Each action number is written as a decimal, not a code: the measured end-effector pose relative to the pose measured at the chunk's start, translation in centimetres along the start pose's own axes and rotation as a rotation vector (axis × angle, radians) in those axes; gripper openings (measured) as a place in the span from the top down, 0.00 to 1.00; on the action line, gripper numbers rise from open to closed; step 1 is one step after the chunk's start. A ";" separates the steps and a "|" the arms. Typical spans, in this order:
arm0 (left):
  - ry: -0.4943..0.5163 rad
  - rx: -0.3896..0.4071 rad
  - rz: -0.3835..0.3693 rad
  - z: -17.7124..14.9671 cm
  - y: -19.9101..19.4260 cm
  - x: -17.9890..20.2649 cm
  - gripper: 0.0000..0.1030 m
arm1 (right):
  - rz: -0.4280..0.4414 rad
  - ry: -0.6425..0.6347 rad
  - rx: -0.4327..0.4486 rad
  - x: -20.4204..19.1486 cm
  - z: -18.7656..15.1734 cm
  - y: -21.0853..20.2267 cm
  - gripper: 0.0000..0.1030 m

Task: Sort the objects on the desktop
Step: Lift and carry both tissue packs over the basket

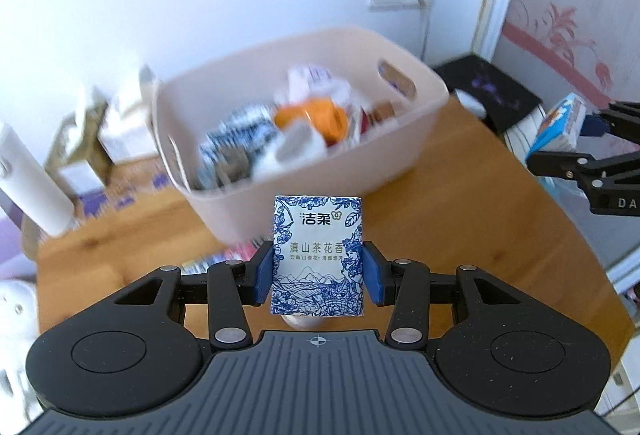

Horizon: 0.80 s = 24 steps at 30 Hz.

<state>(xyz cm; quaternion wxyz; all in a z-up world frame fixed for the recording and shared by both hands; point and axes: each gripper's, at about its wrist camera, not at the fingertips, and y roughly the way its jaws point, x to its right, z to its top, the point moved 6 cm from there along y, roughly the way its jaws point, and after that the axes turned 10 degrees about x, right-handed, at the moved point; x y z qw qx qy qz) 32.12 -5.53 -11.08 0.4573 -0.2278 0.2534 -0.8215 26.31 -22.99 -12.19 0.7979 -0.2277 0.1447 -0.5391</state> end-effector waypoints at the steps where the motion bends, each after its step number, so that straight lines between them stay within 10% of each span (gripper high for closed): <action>1: -0.001 0.015 0.008 0.7 -0.1 -0.4 0.55 | -0.005 0.001 0.014 0.2 0.5 0.0 0.41; 24: 0.010 0.170 0.090 10.3 3.4 -4.7 0.55 | -0.012 0.024 0.109 0.1 8.2 6.6 0.41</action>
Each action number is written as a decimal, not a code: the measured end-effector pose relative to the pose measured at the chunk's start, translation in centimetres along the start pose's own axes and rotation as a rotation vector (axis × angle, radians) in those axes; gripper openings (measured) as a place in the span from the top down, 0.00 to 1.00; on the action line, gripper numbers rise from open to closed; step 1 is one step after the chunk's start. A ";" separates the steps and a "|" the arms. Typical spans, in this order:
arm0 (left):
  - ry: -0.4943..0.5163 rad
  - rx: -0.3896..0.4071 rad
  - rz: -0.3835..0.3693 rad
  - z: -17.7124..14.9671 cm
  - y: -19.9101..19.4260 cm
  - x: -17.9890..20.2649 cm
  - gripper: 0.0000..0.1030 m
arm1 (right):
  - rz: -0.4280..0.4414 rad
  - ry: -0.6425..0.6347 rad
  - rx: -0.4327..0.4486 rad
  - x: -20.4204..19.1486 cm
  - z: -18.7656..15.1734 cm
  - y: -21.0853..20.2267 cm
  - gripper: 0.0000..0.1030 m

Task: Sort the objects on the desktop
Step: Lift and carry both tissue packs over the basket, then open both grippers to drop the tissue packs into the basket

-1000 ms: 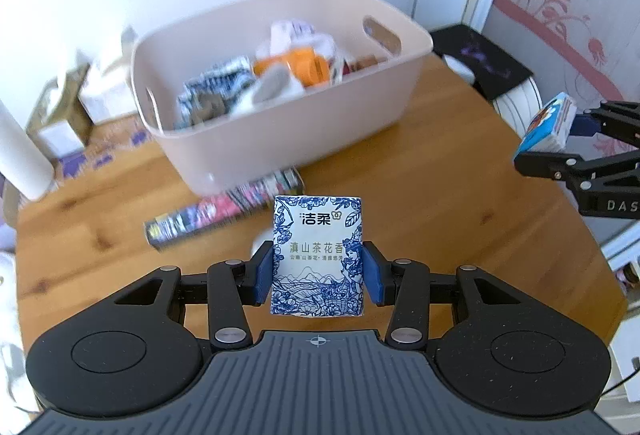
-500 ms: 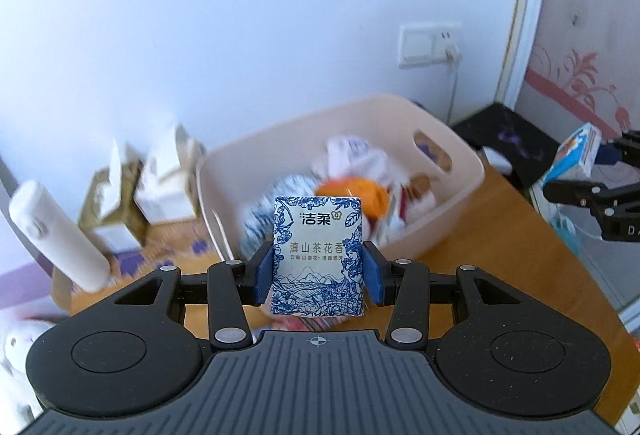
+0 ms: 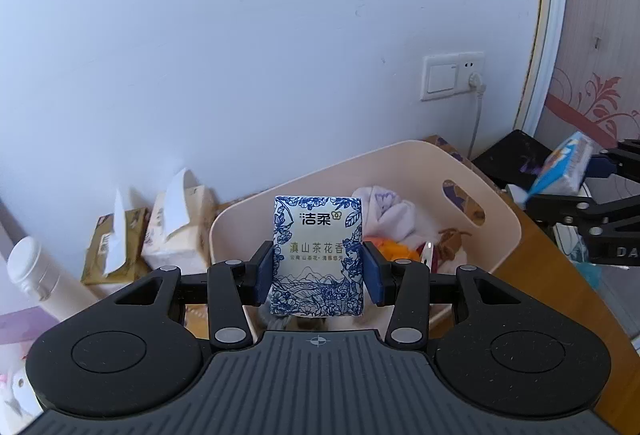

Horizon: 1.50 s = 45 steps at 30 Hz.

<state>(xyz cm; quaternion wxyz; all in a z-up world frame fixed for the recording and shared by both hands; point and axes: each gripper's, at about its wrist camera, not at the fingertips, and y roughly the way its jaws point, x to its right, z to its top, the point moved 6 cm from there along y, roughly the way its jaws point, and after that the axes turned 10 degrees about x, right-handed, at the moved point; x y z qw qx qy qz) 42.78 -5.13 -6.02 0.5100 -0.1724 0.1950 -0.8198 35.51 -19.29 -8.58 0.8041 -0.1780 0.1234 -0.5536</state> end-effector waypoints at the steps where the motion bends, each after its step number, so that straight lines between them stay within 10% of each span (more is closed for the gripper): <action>1: 0.001 0.000 -0.002 0.3 0.4 0.0 0.55 | -0.003 -0.001 0.001 0.0 0.2 0.4 0.41; 29: -0.068 -0.206 0.029 -3.4 11.6 -0.7 0.55 | 0.042 -0.109 -0.227 -2.7 -2.8 12.5 0.40; 45: -0.072 -0.208 0.047 -3.4 9.4 -0.1 0.29 | 0.000 -0.084 -0.192 -2.4 -2.8 9.8 0.03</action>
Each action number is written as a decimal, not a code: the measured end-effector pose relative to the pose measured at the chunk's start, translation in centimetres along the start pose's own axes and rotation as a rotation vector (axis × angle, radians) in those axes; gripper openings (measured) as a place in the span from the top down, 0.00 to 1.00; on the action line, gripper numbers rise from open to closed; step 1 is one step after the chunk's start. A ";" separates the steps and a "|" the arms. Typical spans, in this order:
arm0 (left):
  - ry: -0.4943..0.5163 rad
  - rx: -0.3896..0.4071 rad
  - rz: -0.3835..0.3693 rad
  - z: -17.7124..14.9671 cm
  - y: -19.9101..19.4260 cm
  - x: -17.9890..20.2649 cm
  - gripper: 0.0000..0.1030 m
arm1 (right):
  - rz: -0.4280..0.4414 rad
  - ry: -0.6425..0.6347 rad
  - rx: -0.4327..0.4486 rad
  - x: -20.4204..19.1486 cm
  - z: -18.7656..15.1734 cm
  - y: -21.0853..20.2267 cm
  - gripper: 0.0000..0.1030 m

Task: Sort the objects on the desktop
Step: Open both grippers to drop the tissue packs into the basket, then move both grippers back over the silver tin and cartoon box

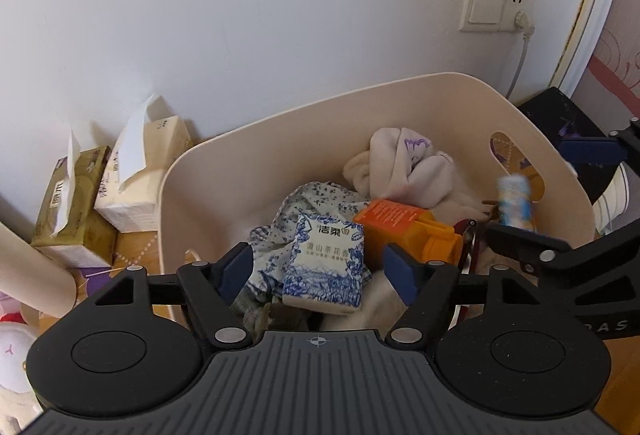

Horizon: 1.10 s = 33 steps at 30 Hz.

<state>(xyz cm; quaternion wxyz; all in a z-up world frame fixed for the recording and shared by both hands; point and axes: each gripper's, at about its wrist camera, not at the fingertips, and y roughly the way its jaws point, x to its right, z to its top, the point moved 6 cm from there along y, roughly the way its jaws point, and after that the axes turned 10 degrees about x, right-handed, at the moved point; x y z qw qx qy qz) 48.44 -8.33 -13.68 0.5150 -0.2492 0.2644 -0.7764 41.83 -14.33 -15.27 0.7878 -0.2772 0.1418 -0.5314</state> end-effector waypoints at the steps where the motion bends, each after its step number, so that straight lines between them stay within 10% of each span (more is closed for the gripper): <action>1: -0.003 0.005 0.001 0.0 -0.3 -0.1 0.29 | -0.005 0.002 0.005 0.0 0.1 -0.3 0.02; 33: 0.007 0.081 -0.025 -4.3 -10.8 -7.5 0.27 | 0.007 0.016 0.058 -6.6 -3.7 -9.3 0.00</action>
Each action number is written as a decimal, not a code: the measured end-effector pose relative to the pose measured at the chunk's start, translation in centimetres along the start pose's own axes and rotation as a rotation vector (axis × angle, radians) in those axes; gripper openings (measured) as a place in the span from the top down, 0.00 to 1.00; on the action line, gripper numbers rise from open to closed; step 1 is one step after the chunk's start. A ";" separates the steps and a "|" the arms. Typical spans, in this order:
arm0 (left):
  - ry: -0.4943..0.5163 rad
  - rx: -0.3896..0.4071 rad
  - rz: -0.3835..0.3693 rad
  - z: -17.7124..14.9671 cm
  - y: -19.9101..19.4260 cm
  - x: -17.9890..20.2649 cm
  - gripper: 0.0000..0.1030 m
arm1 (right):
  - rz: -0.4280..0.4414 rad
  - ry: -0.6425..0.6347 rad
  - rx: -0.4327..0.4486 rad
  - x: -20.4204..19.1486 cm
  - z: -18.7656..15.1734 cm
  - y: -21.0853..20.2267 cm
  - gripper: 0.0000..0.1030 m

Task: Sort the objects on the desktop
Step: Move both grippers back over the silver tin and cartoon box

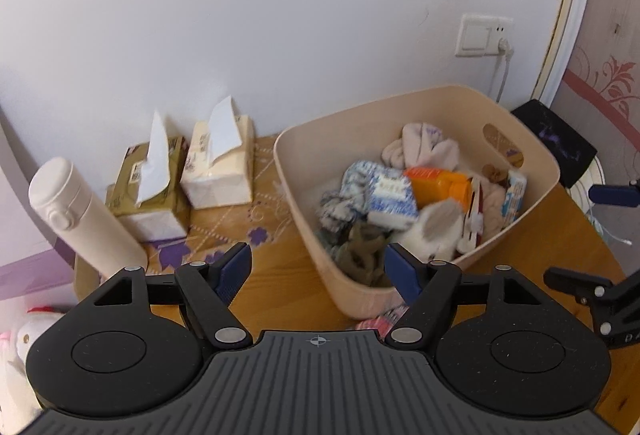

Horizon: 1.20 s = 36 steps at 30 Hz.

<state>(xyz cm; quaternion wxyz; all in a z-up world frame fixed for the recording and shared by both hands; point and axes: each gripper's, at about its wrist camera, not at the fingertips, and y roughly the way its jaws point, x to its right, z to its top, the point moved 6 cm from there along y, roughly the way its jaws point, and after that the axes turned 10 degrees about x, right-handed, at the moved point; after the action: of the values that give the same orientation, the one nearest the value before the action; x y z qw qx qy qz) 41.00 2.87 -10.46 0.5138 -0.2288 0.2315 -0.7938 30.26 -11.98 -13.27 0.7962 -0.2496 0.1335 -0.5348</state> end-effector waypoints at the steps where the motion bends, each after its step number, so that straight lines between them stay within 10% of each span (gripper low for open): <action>1: 0.002 -0.010 0.000 -0.5 0.1 -0.3 0.27 | 0.006 -0.002 -0.009 -0.5 -0.4 0.1 0.00; 16: 0.081 -0.228 -0.055 -8.7 5.9 -1.8 0.27 | 0.073 0.026 -0.175 -6.8 -7.8 4.8 0.00; 36: 0.241 -0.272 -0.223 -11.0 10.9 2.7 0.27 | 0.019 0.086 -0.289 -9.4 -10.3 9.5 0.00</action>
<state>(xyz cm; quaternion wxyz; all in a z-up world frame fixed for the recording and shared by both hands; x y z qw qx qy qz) 41.15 -2.10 -25.41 0.3556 -0.2237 0.3694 -0.8289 29.07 -3.04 -27.51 0.7506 -0.3369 0.2454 -0.5128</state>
